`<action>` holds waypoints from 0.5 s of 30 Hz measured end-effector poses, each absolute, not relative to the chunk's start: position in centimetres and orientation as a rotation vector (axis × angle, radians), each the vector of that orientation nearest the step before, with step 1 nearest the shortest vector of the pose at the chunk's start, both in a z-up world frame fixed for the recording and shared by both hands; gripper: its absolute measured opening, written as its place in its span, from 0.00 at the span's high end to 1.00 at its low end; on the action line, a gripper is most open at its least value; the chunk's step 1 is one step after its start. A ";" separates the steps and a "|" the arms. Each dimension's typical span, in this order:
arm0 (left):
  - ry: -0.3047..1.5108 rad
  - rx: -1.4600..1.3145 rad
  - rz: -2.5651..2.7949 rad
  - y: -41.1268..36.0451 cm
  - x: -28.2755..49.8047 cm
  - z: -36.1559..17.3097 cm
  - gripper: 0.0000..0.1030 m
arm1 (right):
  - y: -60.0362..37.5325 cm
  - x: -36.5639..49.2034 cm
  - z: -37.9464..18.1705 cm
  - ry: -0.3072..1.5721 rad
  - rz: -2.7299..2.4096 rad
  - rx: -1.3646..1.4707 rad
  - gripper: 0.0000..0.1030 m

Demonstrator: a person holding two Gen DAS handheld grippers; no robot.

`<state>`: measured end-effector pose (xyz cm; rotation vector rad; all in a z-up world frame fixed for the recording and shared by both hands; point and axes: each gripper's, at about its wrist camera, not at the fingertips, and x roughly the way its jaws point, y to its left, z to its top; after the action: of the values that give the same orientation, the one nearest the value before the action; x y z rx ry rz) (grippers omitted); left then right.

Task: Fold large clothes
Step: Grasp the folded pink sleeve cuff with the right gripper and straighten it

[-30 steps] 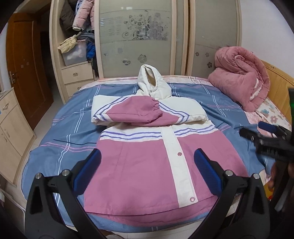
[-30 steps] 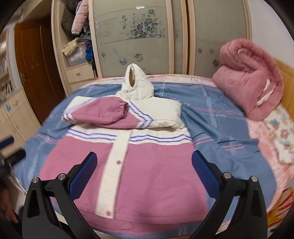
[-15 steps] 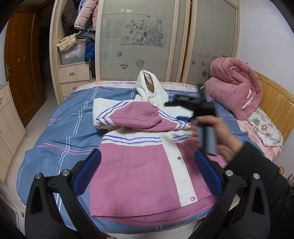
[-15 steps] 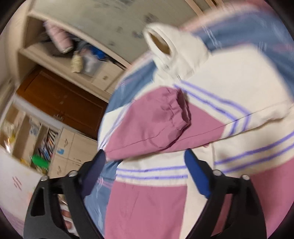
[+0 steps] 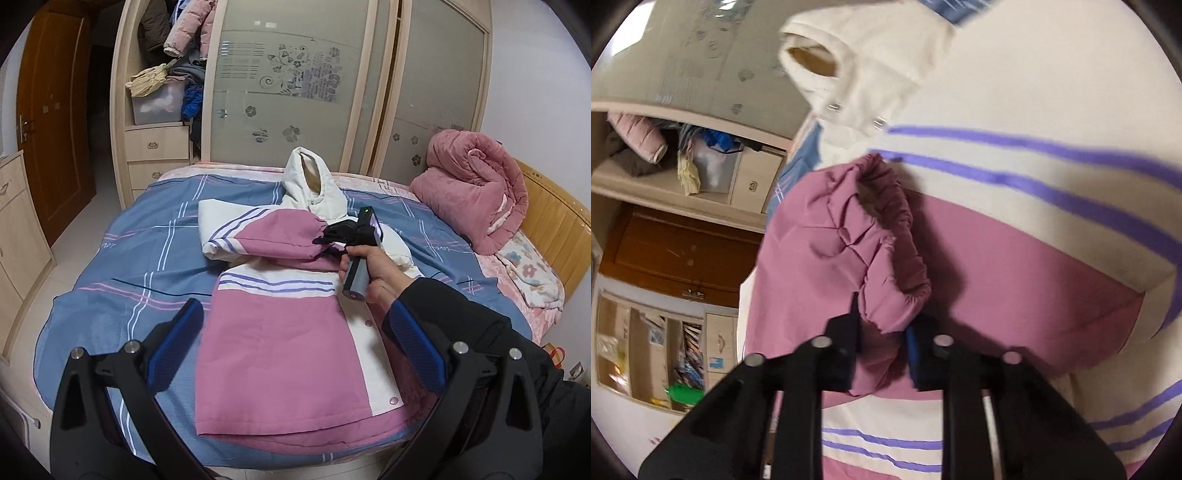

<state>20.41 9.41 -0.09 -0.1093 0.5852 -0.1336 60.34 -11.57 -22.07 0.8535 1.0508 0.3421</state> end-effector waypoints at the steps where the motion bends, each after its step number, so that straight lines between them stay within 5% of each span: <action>1: 0.583 -0.113 -0.132 9.6 20.4 0.0 0.02 | -11.1 60.2 -21.0 1.027 0.348 0.812 0.85; 10: 0.581 -0.125 -0.127 9.9 20.4 0.0 0.02 | -11.6 58.0 -4.6 0.692 0.437 0.484 0.87; 15: 0.590 -0.117 -0.142 9.5 20.5 -0.2 0.02 | -18.2 57.7 -2.7 0.633 0.285 0.400 0.87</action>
<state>20.46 9.54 -0.24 -0.1170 0.5896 -0.1424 57.65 -18.23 -2.66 0.3997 0.6332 0.2853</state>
